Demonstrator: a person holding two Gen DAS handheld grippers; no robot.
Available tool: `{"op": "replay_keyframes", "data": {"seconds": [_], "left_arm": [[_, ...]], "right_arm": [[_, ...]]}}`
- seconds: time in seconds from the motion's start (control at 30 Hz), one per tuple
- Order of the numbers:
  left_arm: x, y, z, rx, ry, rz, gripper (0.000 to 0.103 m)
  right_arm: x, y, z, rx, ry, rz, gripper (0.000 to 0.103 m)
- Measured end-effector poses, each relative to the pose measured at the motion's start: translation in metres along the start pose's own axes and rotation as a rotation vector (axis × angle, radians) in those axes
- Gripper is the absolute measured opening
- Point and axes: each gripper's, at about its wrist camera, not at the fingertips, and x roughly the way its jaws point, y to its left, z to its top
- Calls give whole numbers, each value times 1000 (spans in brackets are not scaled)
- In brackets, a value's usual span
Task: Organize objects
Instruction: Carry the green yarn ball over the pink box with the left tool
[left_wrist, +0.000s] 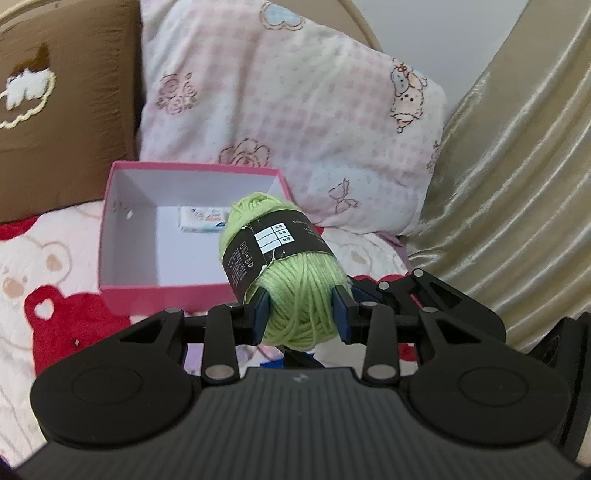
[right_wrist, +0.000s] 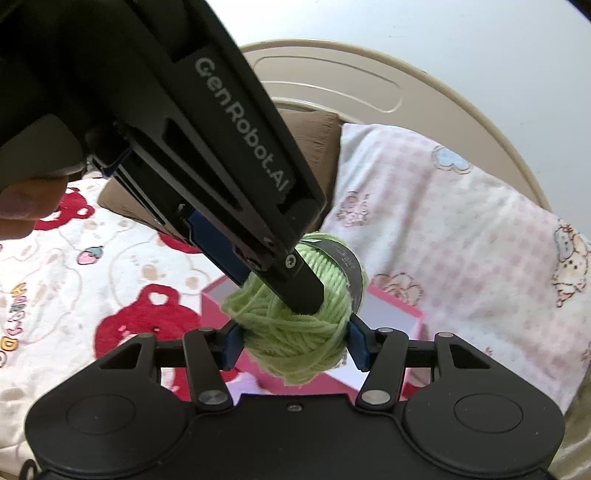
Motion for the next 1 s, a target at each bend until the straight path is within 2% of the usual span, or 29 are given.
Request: {"op": "replay_keyframes", "data": {"seconds": [0.3, 0.43, 0.67, 0.8, 1.0], "left_arm": [[51, 8, 41, -38, -43, -54, 35], [74, 14, 55, -37, -56, -63, 35], [120, 37, 65, -135, -77, -125, 35], [149, 49, 64, -150, -44, -108, 35], [186, 76, 54, -182, 13, -136, 35]], "right_arm": [[37, -37, 10, -39, 23, -86, 60], [59, -57, 11, -36, 30, -84, 59], [90, -73, 4, -66, 49, -112, 59], [110, -79, -7, -45, 85, -113, 59], [135, -76, -39, -4, 98, -92, 58]]}}
